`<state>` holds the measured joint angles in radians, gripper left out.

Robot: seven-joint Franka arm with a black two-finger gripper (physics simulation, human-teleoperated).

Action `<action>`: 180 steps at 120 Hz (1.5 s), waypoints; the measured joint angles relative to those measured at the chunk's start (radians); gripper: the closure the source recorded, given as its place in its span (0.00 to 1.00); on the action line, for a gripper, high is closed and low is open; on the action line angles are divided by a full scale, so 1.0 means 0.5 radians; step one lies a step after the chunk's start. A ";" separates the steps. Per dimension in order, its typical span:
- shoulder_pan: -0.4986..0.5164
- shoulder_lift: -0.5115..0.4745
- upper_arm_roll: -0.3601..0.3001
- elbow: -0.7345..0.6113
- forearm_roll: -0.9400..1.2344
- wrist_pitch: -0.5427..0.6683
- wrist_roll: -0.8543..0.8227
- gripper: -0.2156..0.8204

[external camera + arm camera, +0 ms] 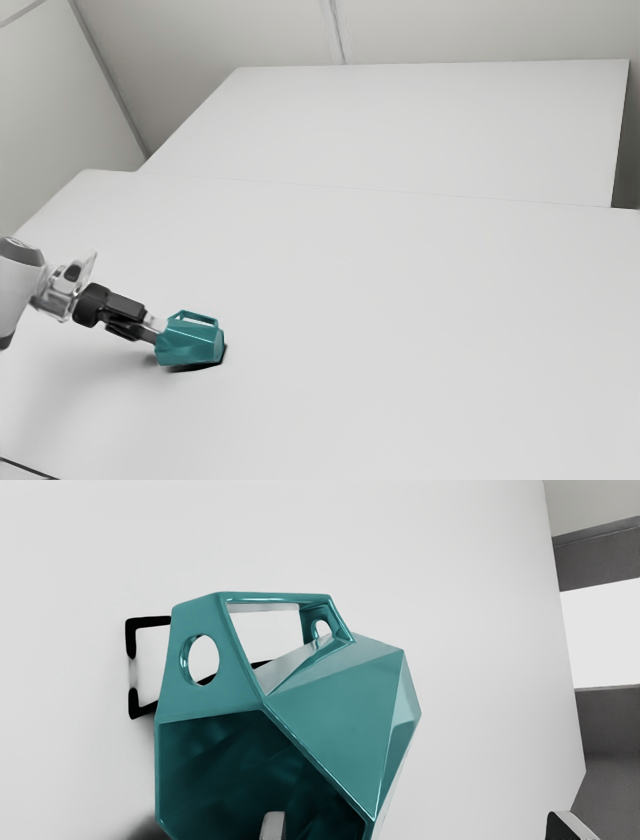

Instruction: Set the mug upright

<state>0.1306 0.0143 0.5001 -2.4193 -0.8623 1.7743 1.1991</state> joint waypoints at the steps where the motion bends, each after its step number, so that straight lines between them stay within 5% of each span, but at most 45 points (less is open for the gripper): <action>1: 0.000 0.000 0.000 0.000 -0.004 -0.002 0.003 0.27; 46: -0.078 0.052 -0.004 -0.001 -0.114 -0.085 0.104 0.76; 66: -0.074 0.050 -0.028 0.011 -0.127 -0.099 0.135 0.89; 96: -0.097 0.008 -0.031 0.027 -0.150 -0.103 0.184 0.94; 112: -0.120 -0.169 -0.044 0.032 -0.132 -0.074 0.197 0.95; 143: -0.193 -0.479 -0.455 0.073 0.505 0.244 -0.062 0.96; 180: -0.194 -0.506 -0.851 0.383 1.470 0.298 -0.777 0.96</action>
<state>0.0334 -0.2387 0.0746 -2.2278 -0.1273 1.9233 0.8109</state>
